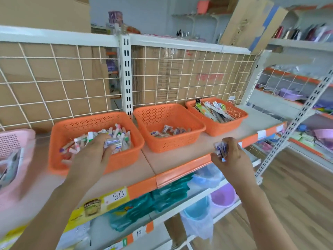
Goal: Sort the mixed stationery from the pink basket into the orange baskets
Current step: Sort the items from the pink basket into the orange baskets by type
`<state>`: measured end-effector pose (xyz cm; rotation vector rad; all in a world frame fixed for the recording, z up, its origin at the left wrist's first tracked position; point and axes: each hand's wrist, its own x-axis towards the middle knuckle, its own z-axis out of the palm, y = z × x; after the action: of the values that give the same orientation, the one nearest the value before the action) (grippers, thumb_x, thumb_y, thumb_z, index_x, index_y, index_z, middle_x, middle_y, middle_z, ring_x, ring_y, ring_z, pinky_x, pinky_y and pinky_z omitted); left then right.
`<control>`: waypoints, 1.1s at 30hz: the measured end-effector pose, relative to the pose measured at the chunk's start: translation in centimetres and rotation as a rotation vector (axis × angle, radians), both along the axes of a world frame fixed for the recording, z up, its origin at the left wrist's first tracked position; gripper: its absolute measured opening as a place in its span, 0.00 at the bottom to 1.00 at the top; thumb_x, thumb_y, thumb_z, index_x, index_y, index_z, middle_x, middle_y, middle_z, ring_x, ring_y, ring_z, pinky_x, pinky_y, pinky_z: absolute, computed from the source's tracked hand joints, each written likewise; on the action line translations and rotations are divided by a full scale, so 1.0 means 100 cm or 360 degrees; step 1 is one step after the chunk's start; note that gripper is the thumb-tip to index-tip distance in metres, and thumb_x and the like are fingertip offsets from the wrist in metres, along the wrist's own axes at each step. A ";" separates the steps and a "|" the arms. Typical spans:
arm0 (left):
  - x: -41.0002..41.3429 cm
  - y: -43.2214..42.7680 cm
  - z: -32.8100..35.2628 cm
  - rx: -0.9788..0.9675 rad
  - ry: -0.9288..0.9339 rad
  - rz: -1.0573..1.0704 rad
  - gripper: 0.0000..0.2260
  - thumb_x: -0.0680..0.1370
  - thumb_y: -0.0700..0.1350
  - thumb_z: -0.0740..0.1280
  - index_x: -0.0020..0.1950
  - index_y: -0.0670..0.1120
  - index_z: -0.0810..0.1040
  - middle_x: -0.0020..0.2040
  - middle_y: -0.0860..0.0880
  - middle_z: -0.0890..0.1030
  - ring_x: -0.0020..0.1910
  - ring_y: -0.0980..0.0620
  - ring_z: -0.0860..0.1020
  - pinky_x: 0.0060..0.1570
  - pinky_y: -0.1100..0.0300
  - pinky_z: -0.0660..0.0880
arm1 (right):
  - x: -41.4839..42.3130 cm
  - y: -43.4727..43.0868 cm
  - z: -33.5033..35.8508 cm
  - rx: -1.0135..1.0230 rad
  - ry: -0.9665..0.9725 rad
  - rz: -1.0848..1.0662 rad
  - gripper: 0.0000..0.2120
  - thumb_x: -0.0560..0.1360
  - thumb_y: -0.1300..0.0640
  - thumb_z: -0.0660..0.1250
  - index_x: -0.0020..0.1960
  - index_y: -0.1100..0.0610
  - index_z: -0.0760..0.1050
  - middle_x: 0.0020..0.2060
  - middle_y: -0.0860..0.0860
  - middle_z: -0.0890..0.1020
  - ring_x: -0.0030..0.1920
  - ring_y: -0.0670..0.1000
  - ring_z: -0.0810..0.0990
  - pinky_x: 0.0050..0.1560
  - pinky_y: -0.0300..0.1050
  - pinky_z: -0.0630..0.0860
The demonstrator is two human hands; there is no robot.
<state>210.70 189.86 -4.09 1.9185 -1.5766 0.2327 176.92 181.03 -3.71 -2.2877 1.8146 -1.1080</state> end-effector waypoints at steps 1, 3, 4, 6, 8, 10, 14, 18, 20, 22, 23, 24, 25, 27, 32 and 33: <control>-0.002 -0.010 0.001 0.0004 0.0016 -0.0004 0.13 0.79 0.45 0.61 0.61 0.41 0.72 0.49 0.40 0.80 0.48 0.39 0.78 0.39 0.51 0.68 | 0.001 -0.009 0.000 0.0002 0.0006 -0.0005 0.18 0.70 0.58 0.71 0.56 0.62 0.69 0.44 0.58 0.78 0.40 0.63 0.78 0.34 0.45 0.64; -0.005 -0.031 0.003 0.0037 0.0077 -0.0044 0.13 0.79 0.45 0.61 0.62 0.41 0.72 0.51 0.40 0.80 0.50 0.40 0.77 0.41 0.52 0.67 | 0.005 -0.027 0.000 0.0017 0.0036 -0.0003 0.18 0.71 0.57 0.71 0.55 0.62 0.69 0.44 0.58 0.78 0.39 0.63 0.78 0.33 0.46 0.65; -0.005 -0.042 0.004 0.0052 0.0093 -0.0066 0.13 0.79 0.45 0.61 0.61 0.41 0.72 0.51 0.41 0.80 0.50 0.40 0.77 0.42 0.52 0.67 | 0.008 -0.037 0.000 0.0026 0.0056 0.0005 0.18 0.71 0.56 0.70 0.55 0.61 0.69 0.44 0.58 0.78 0.38 0.63 0.78 0.33 0.46 0.66; -0.009 -0.066 0.006 0.0064 0.0106 -0.0124 0.11 0.79 0.46 0.61 0.59 0.44 0.74 0.51 0.43 0.80 0.51 0.41 0.77 0.44 0.51 0.69 | 0.017 -0.059 0.000 0.0049 0.0099 0.0032 0.18 0.72 0.55 0.70 0.56 0.60 0.68 0.45 0.56 0.77 0.38 0.62 0.77 0.33 0.48 0.69; -0.015 -0.091 0.010 0.0108 0.0122 -0.0156 0.11 0.79 0.47 0.61 0.59 0.46 0.73 0.52 0.45 0.79 0.53 0.43 0.76 0.47 0.51 0.69 | 0.029 -0.082 0.002 0.0059 0.0116 0.0062 0.17 0.72 0.55 0.69 0.56 0.60 0.68 0.44 0.56 0.77 0.39 0.62 0.77 0.34 0.48 0.68; -0.022 -0.117 0.014 0.0177 0.0105 -0.0175 0.11 0.80 0.48 0.60 0.60 0.47 0.72 0.52 0.46 0.79 0.52 0.45 0.76 0.45 0.55 0.67 | 0.044 -0.104 0.006 0.0070 0.0126 0.0080 0.17 0.72 0.55 0.69 0.55 0.61 0.69 0.44 0.57 0.77 0.40 0.62 0.77 0.34 0.46 0.66; -0.032 -0.165 0.017 0.0355 -0.0037 -0.0282 0.08 0.81 0.49 0.58 0.57 0.48 0.70 0.48 0.49 0.77 0.46 0.50 0.76 0.39 0.58 0.69 | 0.074 -0.146 0.007 0.0102 0.0211 0.0121 0.18 0.74 0.50 0.66 0.57 0.60 0.67 0.47 0.56 0.78 0.44 0.62 0.79 0.36 0.46 0.66; -0.041 -0.200 0.008 0.0525 -0.0128 -0.0428 0.08 0.81 0.48 0.59 0.56 0.46 0.69 0.40 0.51 0.71 0.38 0.52 0.70 0.36 0.59 0.64 | 0.097 -0.175 0.001 0.0314 0.0432 0.0052 0.19 0.75 0.43 0.62 0.57 0.56 0.65 0.50 0.50 0.76 0.49 0.56 0.78 0.40 0.44 0.67; -0.044 -0.211 -0.002 0.0636 -0.0166 -0.0493 0.09 0.81 0.47 0.59 0.59 0.46 0.69 0.46 0.51 0.73 0.43 0.52 0.70 0.41 0.60 0.66 | 0.101 -0.186 -0.005 0.0423 0.0484 0.0040 0.19 0.75 0.42 0.62 0.57 0.55 0.67 0.52 0.48 0.76 0.51 0.54 0.78 0.44 0.45 0.71; -0.047 -0.218 -0.010 0.0709 -0.0177 -0.0557 0.10 0.81 0.46 0.58 0.61 0.46 0.71 0.54 0.50 0.76 0.52 0.52 0.72 0.54 0.57 0.69 | 0.100 -0.193 -0.008 0.0421 0.0483 0.0008 0.16 0.76 0.44 0.62 0.59 0.53 0.71 0.56 0.49 0.76 0.54 0.54 0.77 0.47 0.45 0.73; -0.048 -0.219 -0.013 0.0713 -0.0177 -0.0570 0.11 0.81 0.46 0.57 0.63 0.47 0.71 0.59 0.51 0.75 0.58 0.51 0.71 0.61 0.55 0.68 | 0.099 -0.195 -0.009 0.0391 0.0476 -0.0011 0.15 0.77 0.46 0.62 0.59 0.53 0.72 0.57 0.49 0.76 0.55 0.53 0.77 0.48 0.45 0.72; -0.047 -0.219 -0.014 0.0695 -0.0183 -0.0563 0.13 0.81 0.47 0.57 0.65 0.48 0.70 0.63 0.52 0.74 0.63 0.52 0.69 0.66 0.54 0.65 | 0.097 -0.195 -0.009 0.0358 0.0460 -0.0025 0.15 0.77 0.47 0.61 0.61 0.52 0.72 0.58 0.49 0.76 0.56 0.53 0.76 0.49 0.45 0.71; -0.046 -0.218 -0.014 0.0669 -0.0198 -0.0538 0.15 0.81 0.48 0.57 0.68 0.49 0.68 0.66 0.52 0.72 0.66 0.53 0.67 0.69 0.55 0.62 | 0.094 -0.194 -0.008 0.0321 0.0439 -0.0033 0.15 0.77 0.48 0.61 0.62 0.52 0.71 0.58 0.49 0.76 0.57 0.53 0.76 0.49 0.45 0.71; -0.041 -0.211 -0.010 0.0590 -0.0218 -0.0473 0.18 0.81 0.50 0.57 0.71 0.51 0.64 0.70 0.54 0.67 0.70 0.55 0.63 0.71 0.57 0.56 | 0.086 -0.190 -0.008 0.0251 0.0393 -0.0039 0.16 0.77 0.48 0.61 0.63 0.52 0.71 0.58 0.50 0.76 0.57 0.53 0.76 0.51 0.45 0.71; -0.022 -0.173 0.007 0.0472 -0.0256 -0.0296 0.21 0.81 0.51 0.56 0.74 0.52 0.59 0.73 0.53 0.62 0.73 0.54 0.60 0.72 0.57 0.53 | 0.061 -0.161 -0.005 0.0142 0.0230 -0.0043 0.16 0.76 0.50 0.64 0.62 0.54 0.73 0.57 0.51 0.78 0.57 0.56 0.76 0.52 0.48 0.71; -0.016 -0.163 0.008 0.0447 -0.0264 -0.0250 0.21 0.81 0.51 0.56 0.74 0.51 0.60 0.73 0.52 0.63 0.73 0.53 0.61 0.71 0.55 0.55 | 0.056 -0.153 -0.004 0.0130 0.0220 -0.0047 0.16 0.76 0.50 0.65 0.62 0.54 0.73 0.57 0.51 0.78 0.57 0.56 0.76 0.53 0.48 0.71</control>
<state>209.11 173.51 -3.26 2.0123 -1.9480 0.1102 182.56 165.69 -4.12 -2.3518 1.9079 -0.8819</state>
